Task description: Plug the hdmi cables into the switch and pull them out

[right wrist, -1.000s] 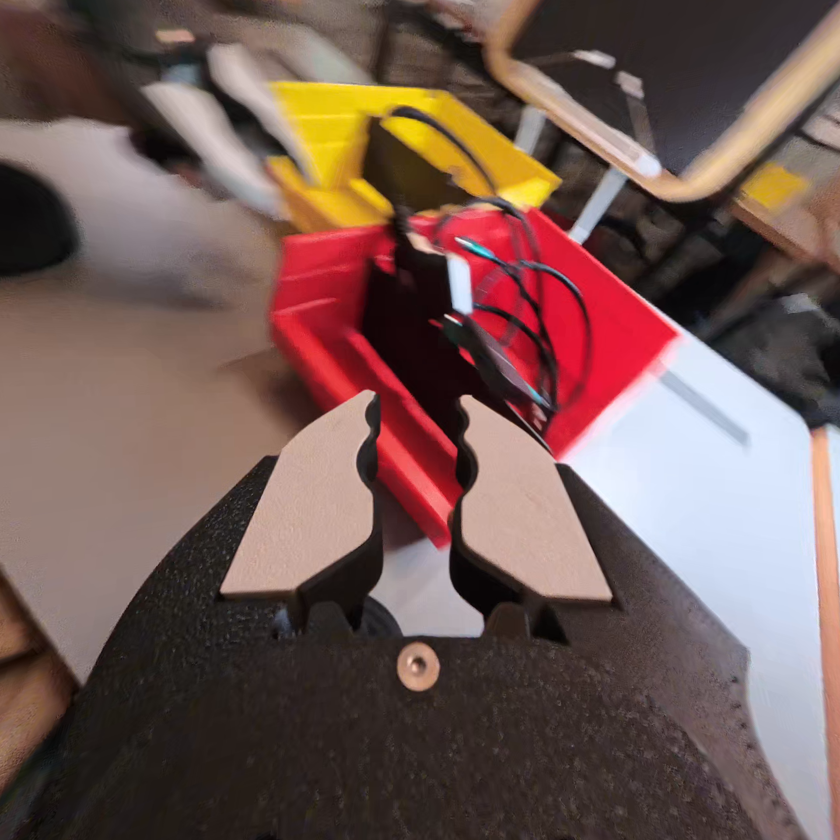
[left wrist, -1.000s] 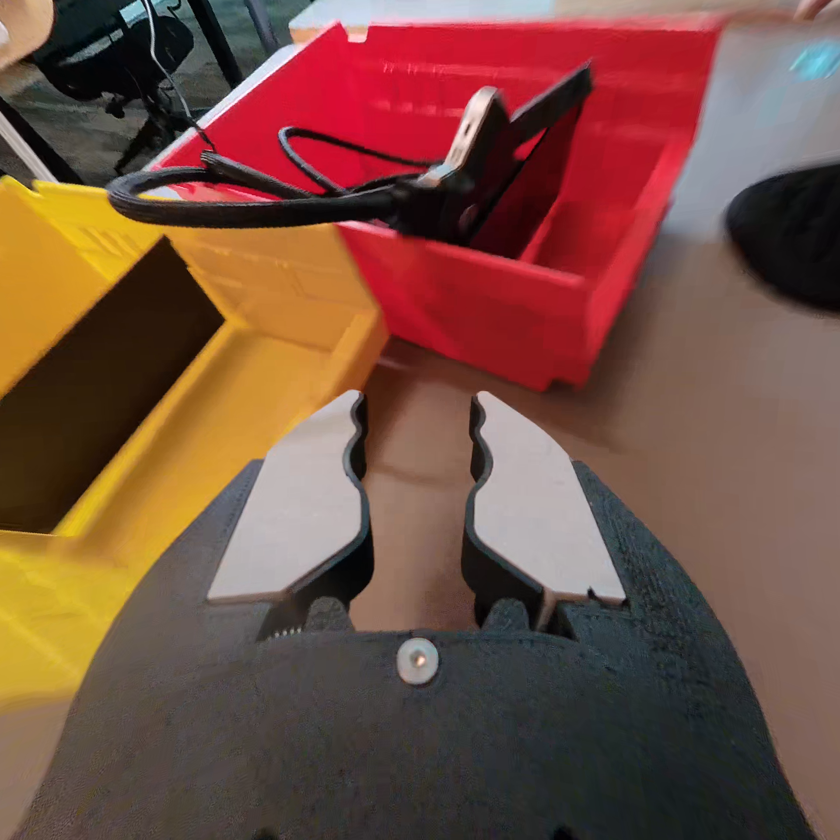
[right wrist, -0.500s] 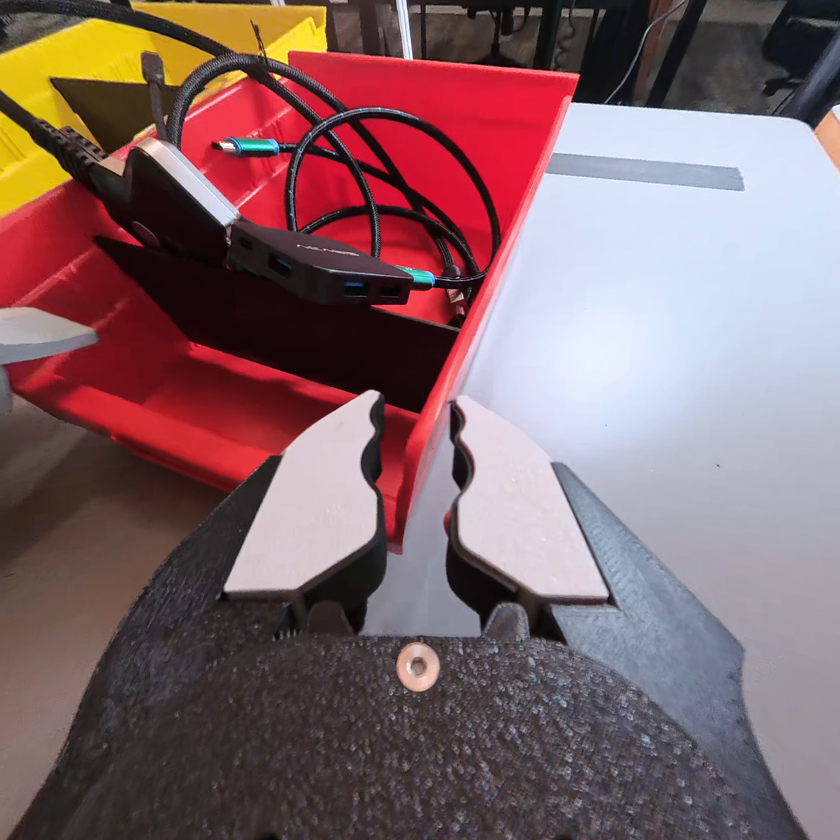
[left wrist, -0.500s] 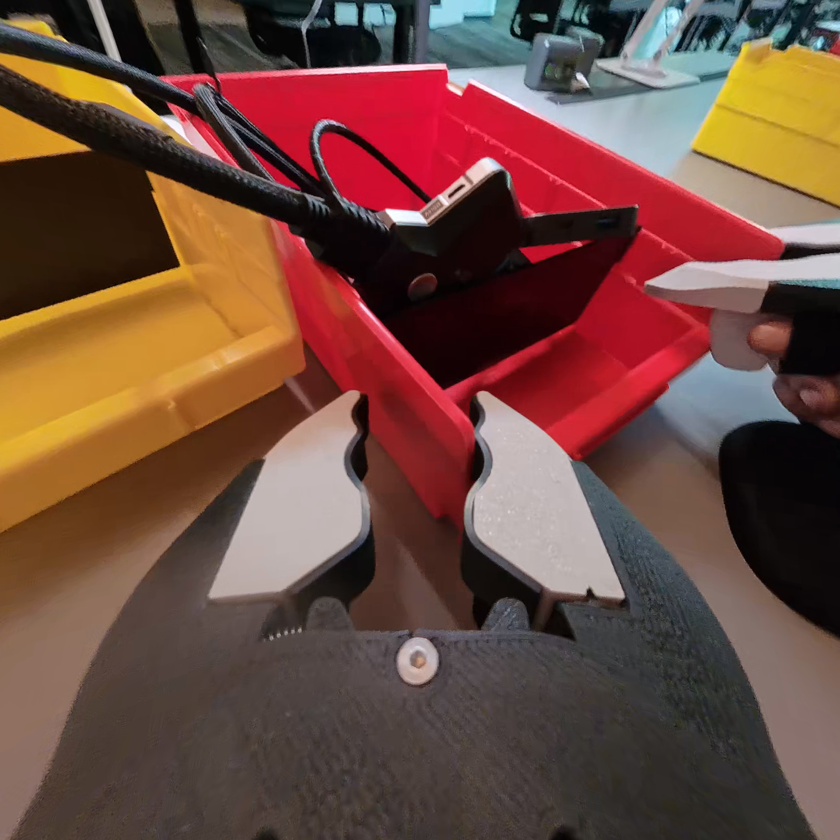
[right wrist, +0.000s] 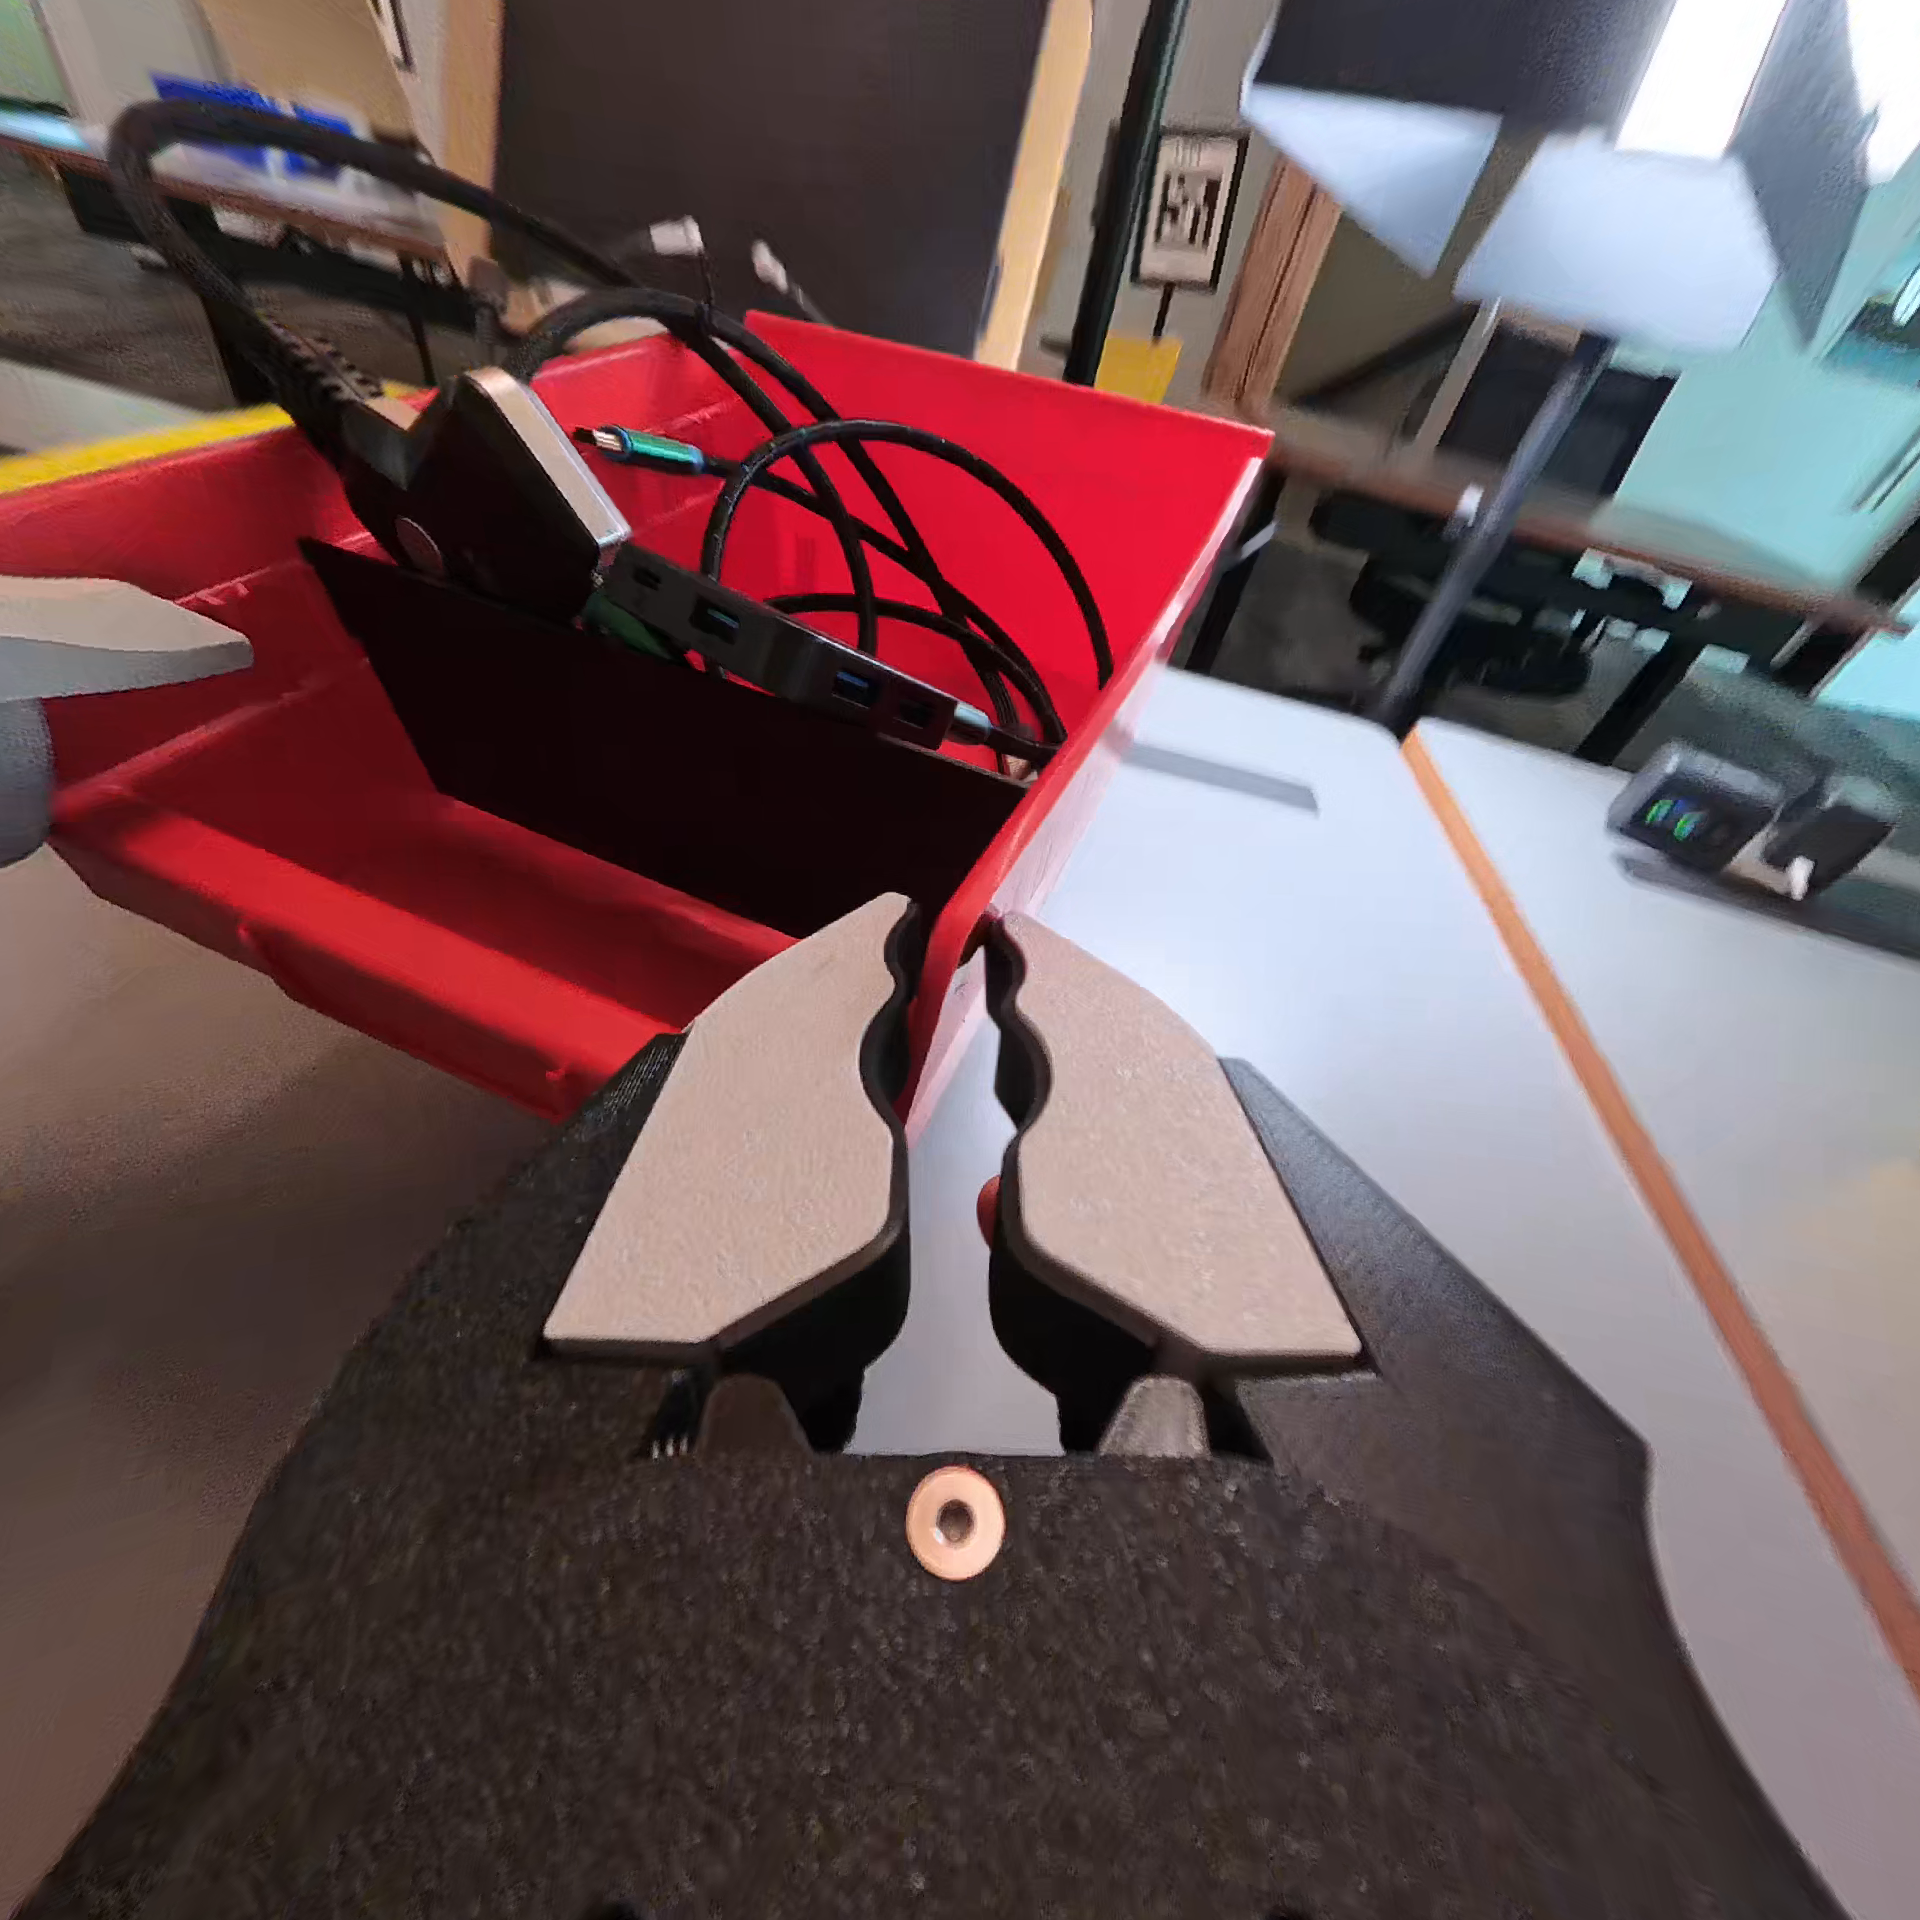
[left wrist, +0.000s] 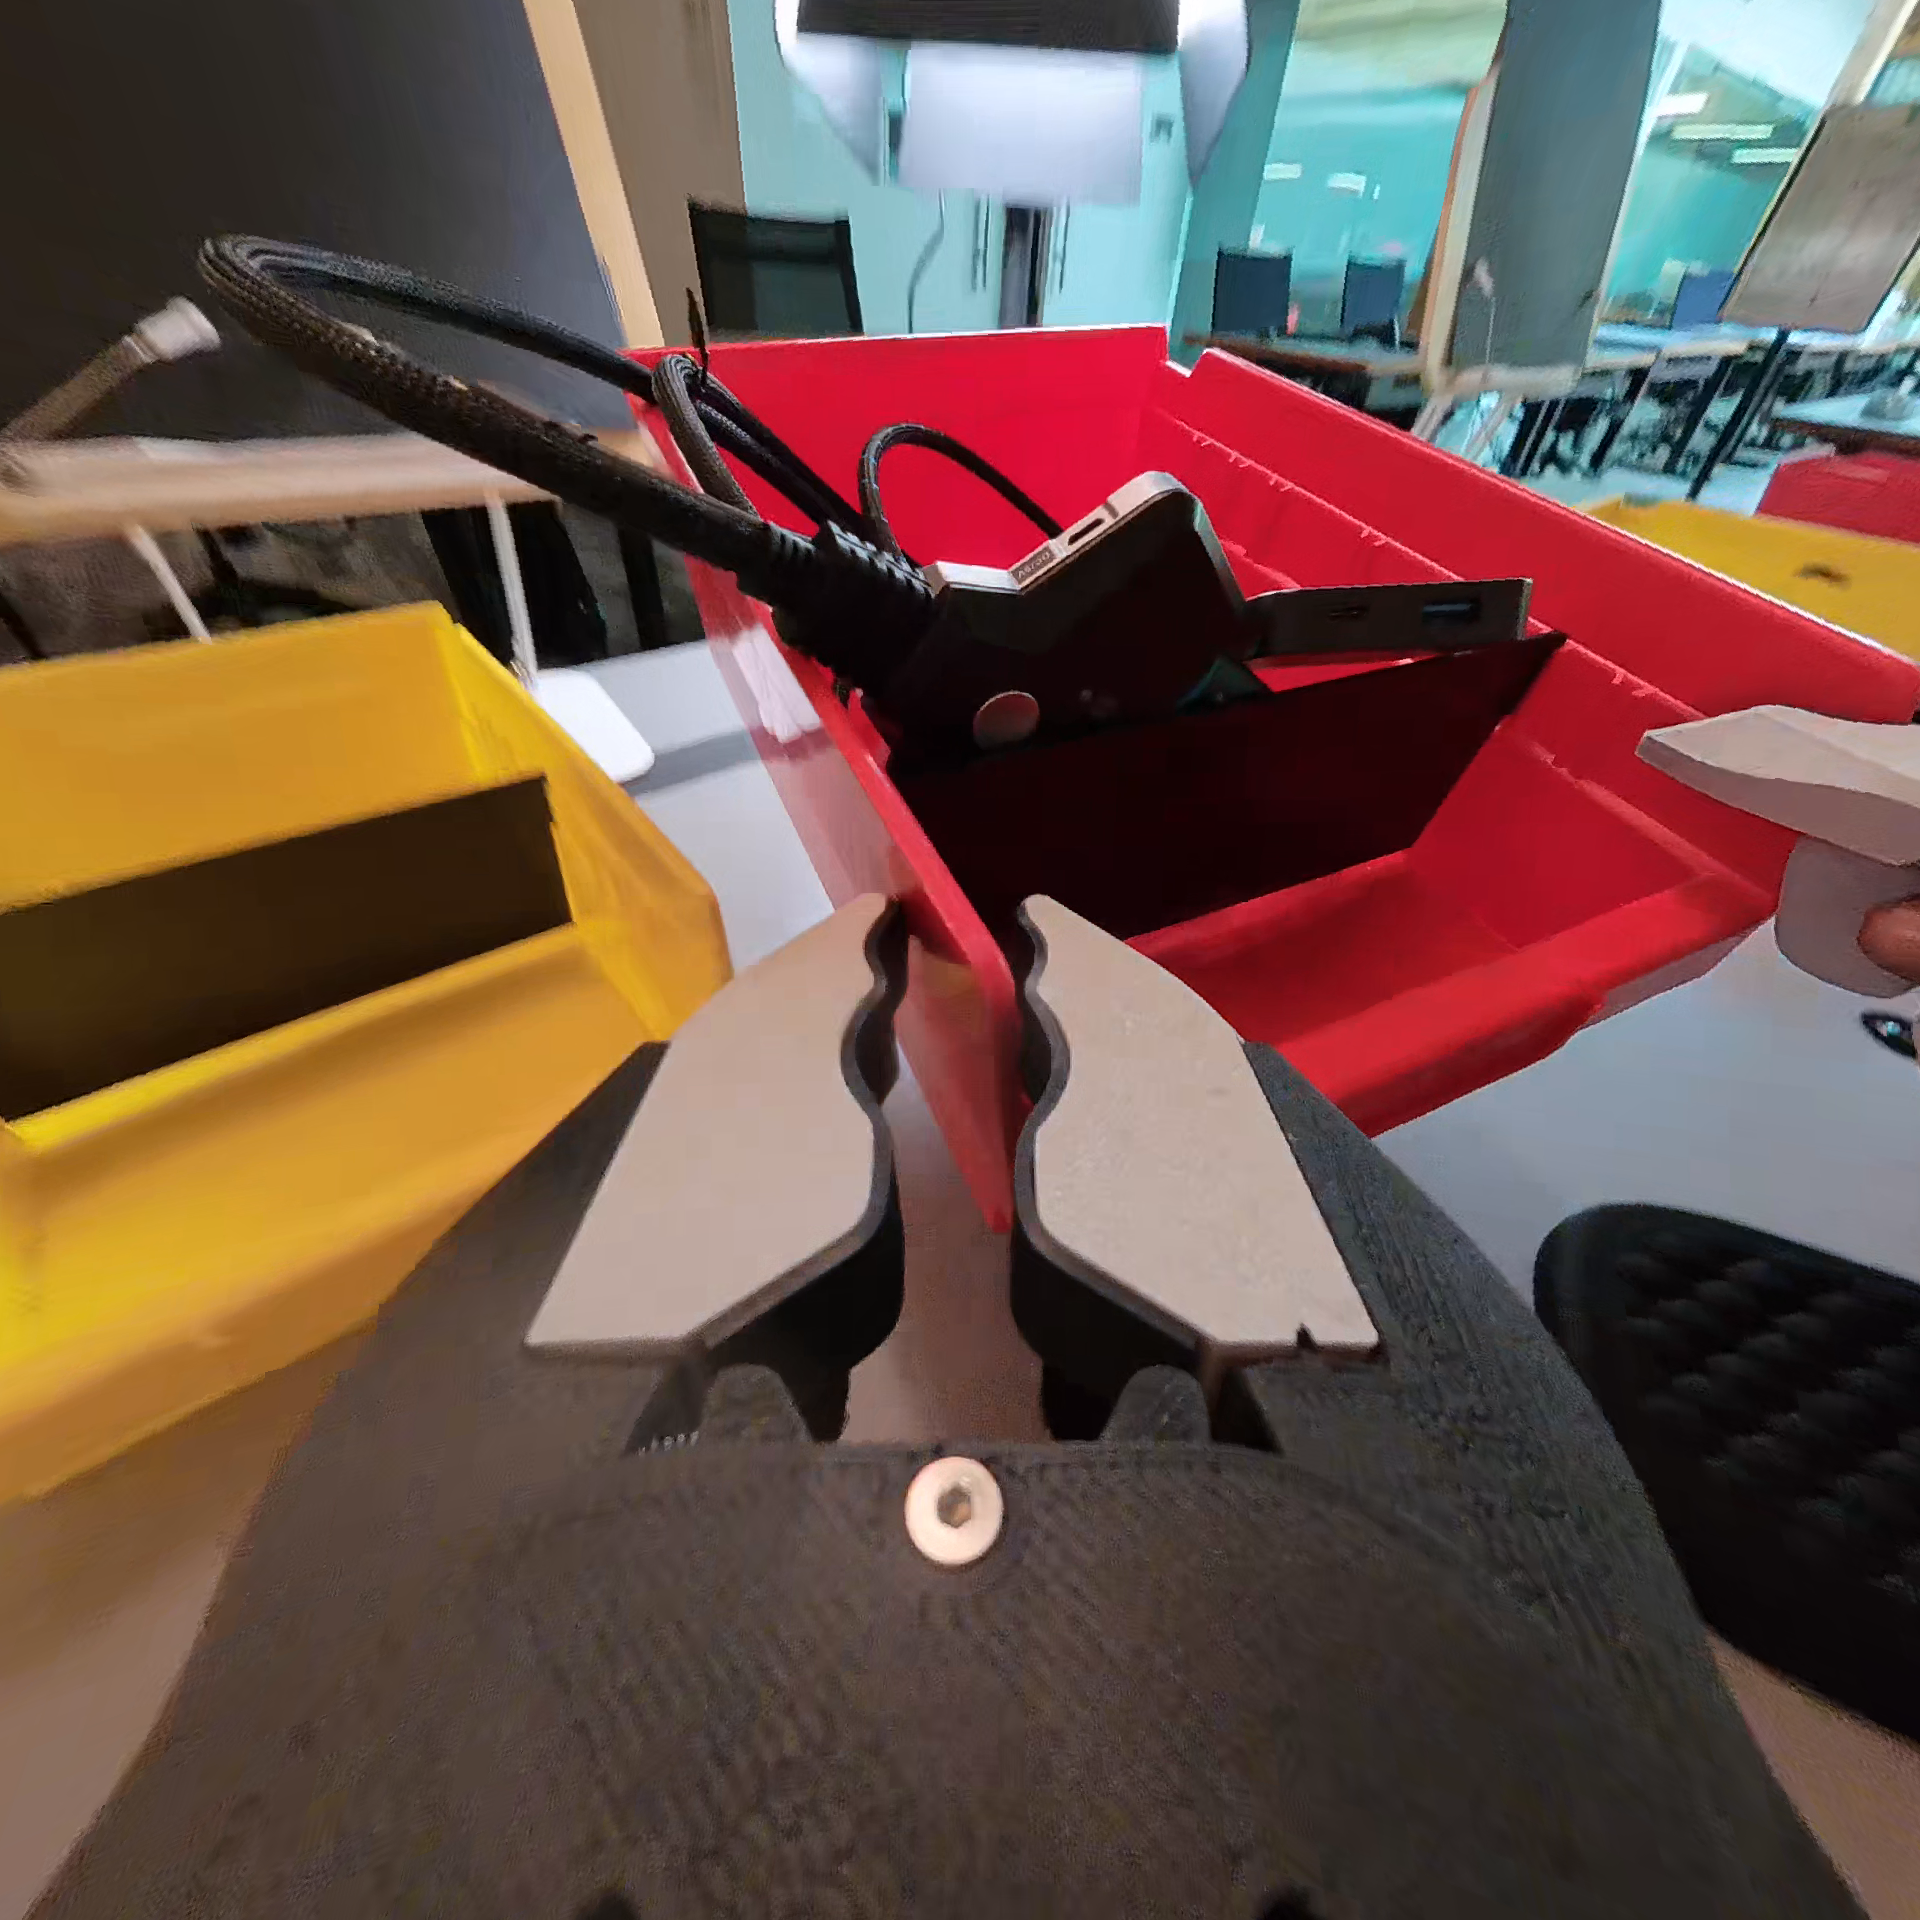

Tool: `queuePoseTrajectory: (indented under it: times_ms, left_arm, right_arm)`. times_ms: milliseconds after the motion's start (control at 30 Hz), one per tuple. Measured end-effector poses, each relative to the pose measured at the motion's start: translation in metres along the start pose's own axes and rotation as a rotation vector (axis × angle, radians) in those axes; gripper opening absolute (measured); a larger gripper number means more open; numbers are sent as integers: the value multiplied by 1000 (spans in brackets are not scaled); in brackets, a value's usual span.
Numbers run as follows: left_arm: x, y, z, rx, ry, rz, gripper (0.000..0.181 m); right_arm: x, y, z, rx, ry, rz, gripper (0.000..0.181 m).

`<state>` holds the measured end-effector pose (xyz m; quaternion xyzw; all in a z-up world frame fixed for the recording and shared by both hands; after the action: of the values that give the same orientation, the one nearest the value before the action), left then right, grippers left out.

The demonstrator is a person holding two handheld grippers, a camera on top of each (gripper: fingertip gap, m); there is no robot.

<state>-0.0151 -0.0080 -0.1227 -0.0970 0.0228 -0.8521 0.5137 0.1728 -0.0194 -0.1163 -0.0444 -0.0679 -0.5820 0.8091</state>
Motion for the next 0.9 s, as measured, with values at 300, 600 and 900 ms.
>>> queuePoseTrajectory:
  times_ms: [300, 600, 900]
  left_arm:
    - [107, -97, 60, -36, 147, 282, 15]
    - [231, -213, 10, 47, 35, 570, 13]
    - [276, -275, -80, 159, -107, 704, 11]
  right_arm:
    - [-8, -113, 96, 36, 224, 216, 11]
    - [-59, -286, 95, 24, 185, 534, 13]
    - [-107, -385, 28, 13, 70, 717, 14]
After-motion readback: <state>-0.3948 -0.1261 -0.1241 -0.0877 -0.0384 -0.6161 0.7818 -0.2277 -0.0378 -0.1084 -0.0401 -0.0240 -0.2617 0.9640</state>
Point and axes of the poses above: each gripper's, where its closed fingertips meet, x back along the fingers, z out of its top, y = z × x across the jaws, the point moved 1 cm from there along x, back along the fingers, and after that the axes turned 11 degrees about -x, right-handed, at the moved point
